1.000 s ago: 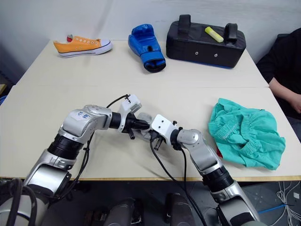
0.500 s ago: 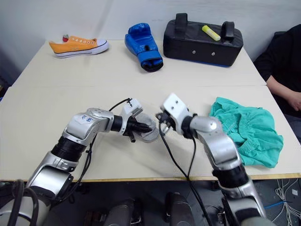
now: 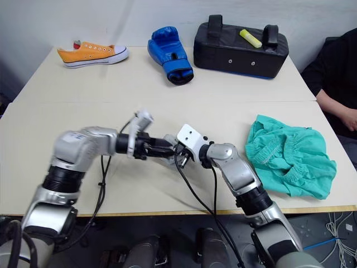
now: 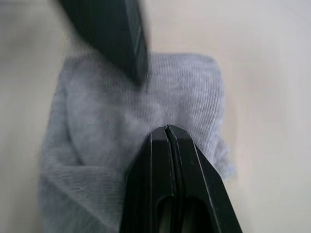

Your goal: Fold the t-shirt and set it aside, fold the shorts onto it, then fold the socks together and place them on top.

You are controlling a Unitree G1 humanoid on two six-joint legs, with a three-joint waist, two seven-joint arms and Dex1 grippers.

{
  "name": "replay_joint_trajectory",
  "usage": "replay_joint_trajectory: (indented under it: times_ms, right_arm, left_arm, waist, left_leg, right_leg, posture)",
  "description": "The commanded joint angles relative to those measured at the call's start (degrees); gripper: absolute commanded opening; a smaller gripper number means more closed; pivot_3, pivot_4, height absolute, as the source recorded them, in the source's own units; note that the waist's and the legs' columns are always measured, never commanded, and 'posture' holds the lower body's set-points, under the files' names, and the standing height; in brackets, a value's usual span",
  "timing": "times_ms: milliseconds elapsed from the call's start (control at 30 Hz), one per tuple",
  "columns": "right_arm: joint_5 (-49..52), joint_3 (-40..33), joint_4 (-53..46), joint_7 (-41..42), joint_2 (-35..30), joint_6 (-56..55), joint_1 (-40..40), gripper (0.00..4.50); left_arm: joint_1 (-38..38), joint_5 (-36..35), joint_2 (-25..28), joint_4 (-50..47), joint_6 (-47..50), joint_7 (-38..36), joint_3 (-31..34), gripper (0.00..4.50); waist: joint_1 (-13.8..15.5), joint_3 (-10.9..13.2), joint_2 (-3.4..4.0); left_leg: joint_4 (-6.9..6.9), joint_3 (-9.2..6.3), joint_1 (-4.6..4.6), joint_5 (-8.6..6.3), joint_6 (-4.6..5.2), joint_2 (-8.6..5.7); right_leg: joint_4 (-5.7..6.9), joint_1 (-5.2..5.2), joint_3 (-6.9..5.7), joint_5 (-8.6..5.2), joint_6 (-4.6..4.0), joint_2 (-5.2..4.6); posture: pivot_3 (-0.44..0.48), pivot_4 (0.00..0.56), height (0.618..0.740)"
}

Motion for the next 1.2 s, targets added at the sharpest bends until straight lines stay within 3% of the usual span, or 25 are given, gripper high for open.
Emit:
replay_joint_trajectory:
  times_ms: [33,133,300,500,667,767,833,967,1200]
  right_arm:
    - [0.0,0.7,-1.7,1.3,-1.3,1.2,2.7,0.0]
    - [0.0,0.6,-2.8,1.4,-1.8,1.4,3.5,0.0]
    - [-0.3,0.0,-4.7,0.9,-2.9,1.9,4.7,0.0]
    - [1.7,-2.6,-14.9,1.8,-7.2,6.3,9.0,0.0]
    - [8.3,-10.3,-26.5,1.7,-10.2,14.3,16.3,0.0]
    - [14.8,-16.2,-30.7,2.0,-10.0,22.3,19.6,0.0]
    - [21.5,-23.1,-31.1,0.0,-4.9,34.8,18.9,0.0]
    - [25.9,-38.7,-27.3,-6.4,11.2,57.2,12.9,0.93]
    - [34.1,-47.8,-14.2,-20.1,22.7,59.9,8.1,3.44]
  left_arm:
    - [-1.6,4.1,0.9,4.4,-8.9,-1.2,-1.6,2.46]
    - [-1.6,8.4,0.5,7.5,-16.7,-2.7,-5.2,1.71]
    - [-2.0,17.1,-3.5,14.5,-30.7,-4.9,-13.6,0.04]
    - [-2.2,26.0,-5.6,20.8,-41.4,-4.9,-19.2,0.01]
    - [-2.1,28.1,-6.7,23.6,-44.7,-5.0,-18.8,0.01]
    - [-1.8,28.4,-6.9,23.2,-45.1,-5.7,-18.5,0.01]
    - [-1.6,28.5,-7.1,23.1,-45.4,-5.8,-18.2,0.01]
    - [-1.1,28.9,-7.5,23.0,-46.2,-5.6,-17.6,0.0]
    - [-0.5,29.0,-8.1,21.5,-46.2,-4.7,-16.8,0.0]
  waist:
    - [0.1,0.0,0.0]
    - [0.2,0.0,0.01]
    - [0.2,0.0,0.01]
    - [0.4,0.0,0.01]
    - [1.1,0.0,0.01]
    - [1.4,0.0,0.01]
    - [1.4,0.0,0.01]
    - [1.4,0.0,0.09]
    - [1.1,-0.1,0.18]
  left_leg:
    - [0.0,-0.04,0.01,0.0,0.0,-0.01]
    - [-0.01,-0.04,0.0,-0.01,0.0,-0.04]
    - [-0.02,0.04,-0.12,-0.03,0.07,-0.04]
    - [0.04,0.03,-0.23,-0.05,0.22,-0.01]
    - [0.09,-0.03,-0.19,-0.22,0.3,-0.01]
    - [0.07,-0.03,-0.16,-0.3,0.5,0.0]
    - [0.08,-0.06,-0.15,-0.28,0.52,0.02]
    - [0.08,-0.13,-0.15,-0.19,0.6,0.05]
    - [0.04,-0.15,-0.24,-0.26,0.54,-0.01]
  right_leg:
    - [0.0,0.05,-0.01,0.0,0.0,0.0]
    - [-0.02,0.04,0.0,0.0,0.0,-0.02]
    - [-0.08,-0.06,-0.01,0.0,0.0,-0.02]
    - [-0.11,-0.14,-0.03,0.0,0.0,-0.02]
    - [-0.14,-0.07,-0.04,0.01,0.02,-0.04]
    - [-0.11,-0.06,-0.03,0.02,0.02,-0.04]
    - [-0.09,-0.06,-0.05,0.03,0.02,-0.04]
    - [-0.02,-0.05,-0.08,0.06,-0.05,-0.03]
    - [-0.16,-0.06,-0.12,0.08,-0.05,-0.06]
  posture:
    - [0.0,0.15,0.74]
    - [0.0,0.15,0.74]
    - [0.0,0.15,0.74]
    - [0.0,0.15,0.74]
    - [0.0,0.15,0.74]
    - [0.0,0.15,0.74]
    - [0.0,0.15,0.74]
    - [0.0,0.15,0.74]
    - [0.0,0.15,0.74]
